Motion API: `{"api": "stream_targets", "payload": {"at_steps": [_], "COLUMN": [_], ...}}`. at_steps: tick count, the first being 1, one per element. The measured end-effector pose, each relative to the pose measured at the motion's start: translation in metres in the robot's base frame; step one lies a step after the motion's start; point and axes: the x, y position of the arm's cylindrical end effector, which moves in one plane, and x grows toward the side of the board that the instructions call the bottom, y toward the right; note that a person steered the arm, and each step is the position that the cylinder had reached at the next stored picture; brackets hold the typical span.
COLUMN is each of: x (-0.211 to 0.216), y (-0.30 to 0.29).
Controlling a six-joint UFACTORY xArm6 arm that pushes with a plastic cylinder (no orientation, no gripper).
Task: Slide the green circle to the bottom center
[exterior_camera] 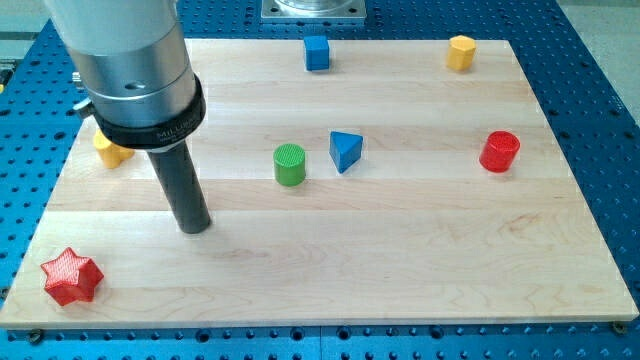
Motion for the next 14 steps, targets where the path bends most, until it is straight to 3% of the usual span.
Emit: {"api": "stream_targets", "payload": {"at_steps": [3,6,8,9,13,14], "x": [-0.053,-0.110,-0.028,-0.013,-0.012,0.010], "y": [0.011,0.100,0.101,0.103,0.114,0.114]}}
